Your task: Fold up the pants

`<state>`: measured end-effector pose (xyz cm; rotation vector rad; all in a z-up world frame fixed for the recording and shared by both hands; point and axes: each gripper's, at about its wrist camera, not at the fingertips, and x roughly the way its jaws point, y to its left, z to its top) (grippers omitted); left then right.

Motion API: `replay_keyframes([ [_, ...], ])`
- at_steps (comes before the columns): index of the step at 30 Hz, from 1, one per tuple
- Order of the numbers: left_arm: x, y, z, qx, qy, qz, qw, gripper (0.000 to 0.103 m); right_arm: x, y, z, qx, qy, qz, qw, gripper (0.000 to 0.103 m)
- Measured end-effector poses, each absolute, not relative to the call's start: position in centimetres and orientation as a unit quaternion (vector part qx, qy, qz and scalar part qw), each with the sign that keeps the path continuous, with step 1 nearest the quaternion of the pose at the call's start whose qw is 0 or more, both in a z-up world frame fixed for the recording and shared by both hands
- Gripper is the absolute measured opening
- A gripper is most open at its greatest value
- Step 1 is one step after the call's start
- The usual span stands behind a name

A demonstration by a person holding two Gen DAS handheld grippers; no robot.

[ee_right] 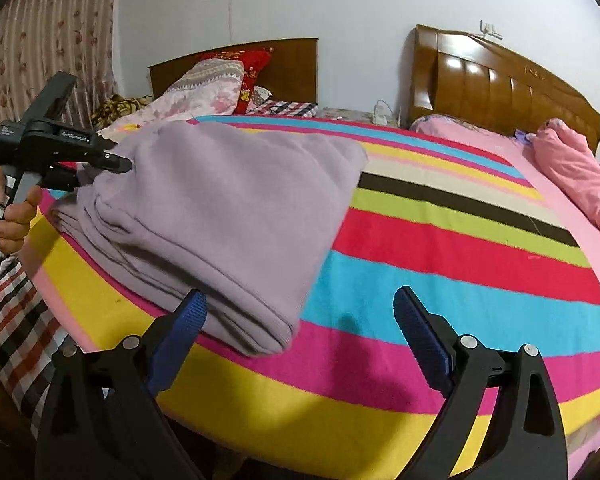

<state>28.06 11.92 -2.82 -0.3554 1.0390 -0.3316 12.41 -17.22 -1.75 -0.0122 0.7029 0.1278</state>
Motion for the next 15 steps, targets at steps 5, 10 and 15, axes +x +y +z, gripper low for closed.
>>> replay_keyframes([
  [5,28.1,11.6,-2.0,-0.162,0.49,-0.159,0.842,0.027,11.8,-17.3,-2.4,-0.019,0.347,0.055,0.936,0.091],
  [10,28.0,11.5,-1.9,-0.166,0.489,-0.158,0.842,0.027,11.9,-18.3,-2.6,-0.008,0.346,0.017,0.938,0.091],
  [15,27.6,11.3,-1.0,-0.171,0.477,-0.157,0.848,0.023,12.6,-15.9,-2.8,-0.046,0.342,-0.001,0.938,0.092],
])
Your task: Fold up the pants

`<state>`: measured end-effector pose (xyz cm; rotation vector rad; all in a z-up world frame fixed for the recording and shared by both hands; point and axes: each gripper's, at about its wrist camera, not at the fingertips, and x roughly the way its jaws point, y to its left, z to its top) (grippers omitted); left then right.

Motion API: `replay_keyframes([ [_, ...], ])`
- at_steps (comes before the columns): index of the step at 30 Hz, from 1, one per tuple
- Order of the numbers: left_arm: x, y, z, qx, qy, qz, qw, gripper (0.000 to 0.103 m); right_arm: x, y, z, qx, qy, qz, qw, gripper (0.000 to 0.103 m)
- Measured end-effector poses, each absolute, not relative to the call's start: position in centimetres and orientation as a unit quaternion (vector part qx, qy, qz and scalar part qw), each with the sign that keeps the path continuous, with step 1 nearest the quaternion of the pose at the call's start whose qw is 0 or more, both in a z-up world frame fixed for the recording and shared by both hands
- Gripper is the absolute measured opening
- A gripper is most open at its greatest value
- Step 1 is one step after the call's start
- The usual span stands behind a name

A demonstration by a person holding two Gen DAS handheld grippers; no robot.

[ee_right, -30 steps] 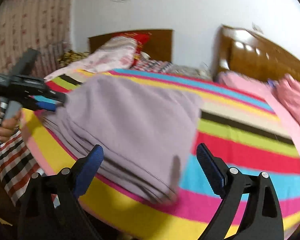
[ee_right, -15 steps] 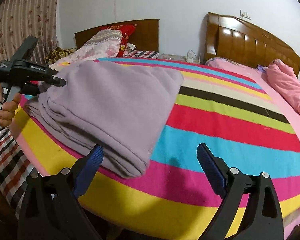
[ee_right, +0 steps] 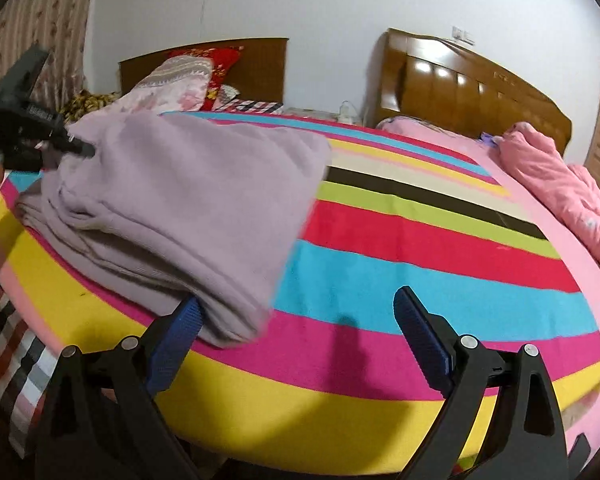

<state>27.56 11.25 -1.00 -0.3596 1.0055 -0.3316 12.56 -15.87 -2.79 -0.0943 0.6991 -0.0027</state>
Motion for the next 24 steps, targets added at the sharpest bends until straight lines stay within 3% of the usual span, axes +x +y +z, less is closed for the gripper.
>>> replay_keyframes([
  [5,26.8,11.7,3.5,-0.221,0.427,-0.212,0.851,0.02,13.4,-14.2,-2.3,-0.141,0.308,-0.063,0.939,0.092],
  [9,24.6,13.5,7.8,-0.23,0.384,-0.249,0.859,0.02,12.1,-14.8,-0.1,-0.15,0.262,-0.08,0.95,0.092],
  [11,24.8,15.3,5.6,-0.237,0.4,-0.216,0.859,0.02,12.5,-14.1,-0.9,-0.169,0.284,-0.066,0.942,0.092],
  [13,26.1,17.8,-0.1,-0.257,0.448,-0.161,0.841,0.021,13.6,-14.4,-3.5,-0.16,0.33,-0.054,0.929,0.092],
  [14,26.6,18.8,-2.7,-0.278,0.469,-0.152,0.825,0.021,13.2,-15.2,-3.6,-0.123,0.315,-0.046,0.94,0.092],
  [17,25.9,20.5,-4.6,-0.331,0.444,-0.188,0.811,0.023,13.7,-15.3,-3.4,-0.126,0.33,-0.042,0.934,0.092],
  [20,25.7,19.1,-2.9,-0.264,0.447,-0.169,0.838,0.036,13.9,-15.5,-3.3,-0.122,0.339,-0.039,0.932,0.092],
  [24,22.4,18.6,2.2,-0.136,0.386,-0.018,0.912,0.069,12.4,-17.3,-1.5,-0.044,0.365,0.043,0.929,0.088],
])
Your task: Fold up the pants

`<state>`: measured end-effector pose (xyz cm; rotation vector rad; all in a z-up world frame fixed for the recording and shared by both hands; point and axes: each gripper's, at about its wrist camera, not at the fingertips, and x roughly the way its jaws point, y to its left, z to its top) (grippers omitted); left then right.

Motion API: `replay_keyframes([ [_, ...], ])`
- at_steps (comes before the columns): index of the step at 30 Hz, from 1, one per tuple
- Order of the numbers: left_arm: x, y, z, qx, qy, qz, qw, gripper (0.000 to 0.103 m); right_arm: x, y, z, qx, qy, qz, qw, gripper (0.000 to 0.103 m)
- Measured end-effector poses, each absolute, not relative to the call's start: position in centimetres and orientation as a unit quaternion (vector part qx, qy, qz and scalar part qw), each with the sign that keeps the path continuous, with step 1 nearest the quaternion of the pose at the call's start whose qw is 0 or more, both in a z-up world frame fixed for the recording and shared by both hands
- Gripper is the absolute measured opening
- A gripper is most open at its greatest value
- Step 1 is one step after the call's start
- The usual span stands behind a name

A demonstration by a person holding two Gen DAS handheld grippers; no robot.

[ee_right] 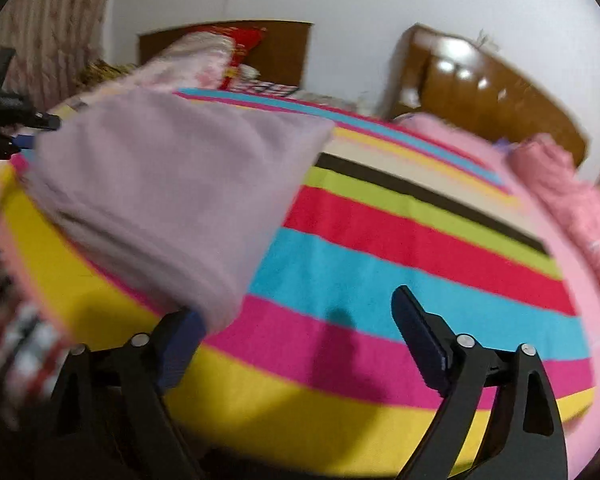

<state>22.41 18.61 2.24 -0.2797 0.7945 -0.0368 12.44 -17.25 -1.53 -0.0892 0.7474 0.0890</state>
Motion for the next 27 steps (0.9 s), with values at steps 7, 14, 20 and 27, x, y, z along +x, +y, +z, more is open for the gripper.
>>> replay_keyframes([
  [7,22.4,10.4,6.2,-0.015,0.337,-0.129,0.933,0.074,15.6,-15.7,3.4,0.064,0.3,0.148,0.94,0.088],
  [14,21.0,10.4,-1.7,0.01,0.411,-0.125,0.903,0.059,18.4,-8.2,-1.7,-0.088,0.373,0.191,0.904,0.087],
  [20,21.0,10.2,-1.7,0.024,0.409,-0.127,0.903,0.06,19.4,-10.8,-0.2,-0.038,0.393,0.219,0.892,0.087],
  [27,20.2,10.5,-2.1,0.029,0.377,-0.119,0.918,0.06,28.9,-13.3,1.9,0.019,0.403,0.29,0.868,0.089],
])
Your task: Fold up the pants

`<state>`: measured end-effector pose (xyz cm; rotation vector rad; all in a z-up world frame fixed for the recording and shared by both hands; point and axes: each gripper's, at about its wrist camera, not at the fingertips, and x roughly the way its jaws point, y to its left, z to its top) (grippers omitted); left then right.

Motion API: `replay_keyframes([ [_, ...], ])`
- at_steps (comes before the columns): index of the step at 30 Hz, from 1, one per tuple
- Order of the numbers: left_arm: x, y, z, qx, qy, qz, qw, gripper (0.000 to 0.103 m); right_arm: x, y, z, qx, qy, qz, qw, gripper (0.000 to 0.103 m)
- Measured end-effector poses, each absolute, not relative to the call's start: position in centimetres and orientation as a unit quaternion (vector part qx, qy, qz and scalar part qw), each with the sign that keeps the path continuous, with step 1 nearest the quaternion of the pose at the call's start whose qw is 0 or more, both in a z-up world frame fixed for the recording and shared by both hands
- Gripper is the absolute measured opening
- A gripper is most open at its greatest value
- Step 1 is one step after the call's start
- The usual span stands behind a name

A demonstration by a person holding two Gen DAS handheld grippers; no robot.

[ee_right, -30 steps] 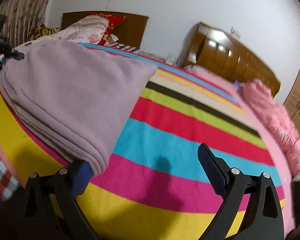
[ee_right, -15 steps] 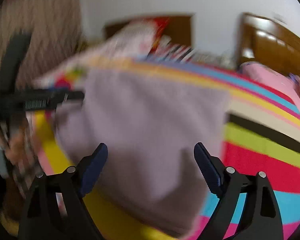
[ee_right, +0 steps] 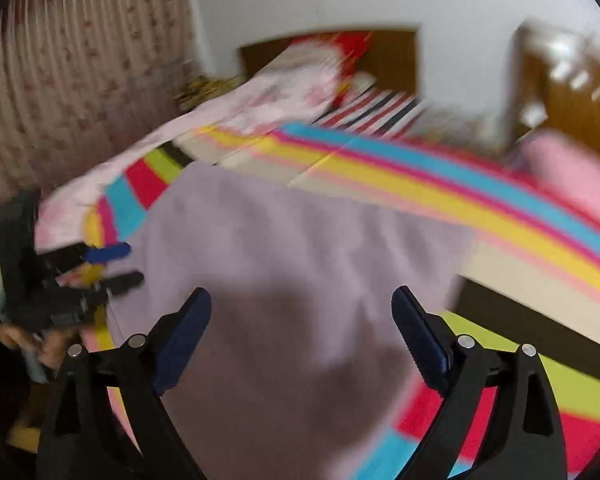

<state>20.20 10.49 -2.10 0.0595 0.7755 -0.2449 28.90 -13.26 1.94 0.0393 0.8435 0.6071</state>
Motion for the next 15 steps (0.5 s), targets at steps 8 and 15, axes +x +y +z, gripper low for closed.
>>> replay_keyframes([
  [8,20.1,11.8,-2.1,-0.011,0.371,-0.142,0.918,0.06,39.1,-18.4,1.4,0.095,0.426,0.199,0.877,0.079],
  [15,20.3,11.1,-2.3,0.02,0.367,-0.139,0.92,0.06,35.2,-10.6,-0.6,-0.056,0.452,0.286,0.843,0.093],
])
